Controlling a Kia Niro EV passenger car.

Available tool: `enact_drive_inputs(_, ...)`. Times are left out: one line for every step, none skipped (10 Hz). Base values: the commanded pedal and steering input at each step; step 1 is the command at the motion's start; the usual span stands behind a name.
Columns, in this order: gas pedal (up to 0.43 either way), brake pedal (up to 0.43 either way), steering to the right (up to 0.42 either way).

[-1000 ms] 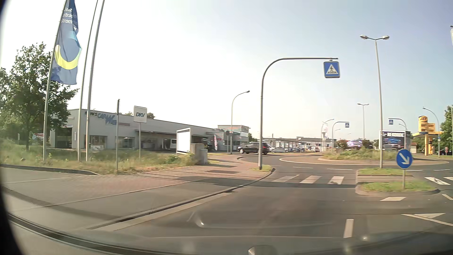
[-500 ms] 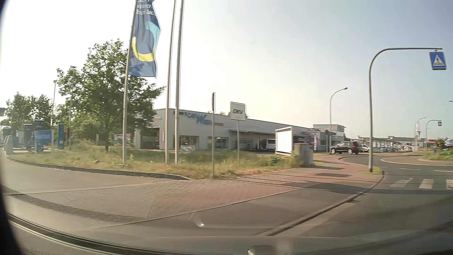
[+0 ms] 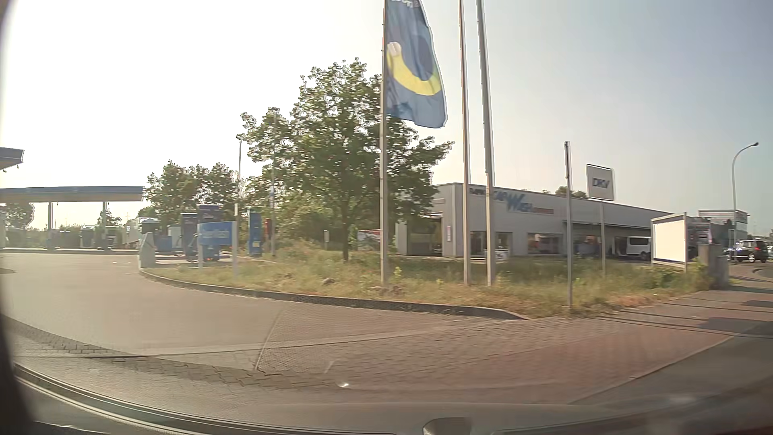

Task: Follow the waypoints while adhering to traffic rules and regulations

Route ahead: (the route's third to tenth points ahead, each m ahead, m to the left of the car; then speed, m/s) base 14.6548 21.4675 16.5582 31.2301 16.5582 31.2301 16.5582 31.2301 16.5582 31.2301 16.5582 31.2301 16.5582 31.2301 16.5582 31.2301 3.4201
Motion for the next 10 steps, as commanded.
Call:
enact_drive_inputs(0.039,0.030,-0.762)
enact_drive_inputs(0.047,0.030,-0.742)
enact_drive_inputs(0.047,0.030,-0.721)
enact_drive_inputs(0.059,0.030,-0.694)
enact_drive_inputs(0.079,0.030,-0.677)
enact_drive_inputs(0.130,0.030,-0.664)
enact_drive_inputs(0.130,0.030,-0.643)
enact_drive_inputs(0.130,0.030,-0.609)
enact_drive_inputs(0.138,0.030,-0.578)
enact_drive_inputs(0.150,0.030,-0.555)
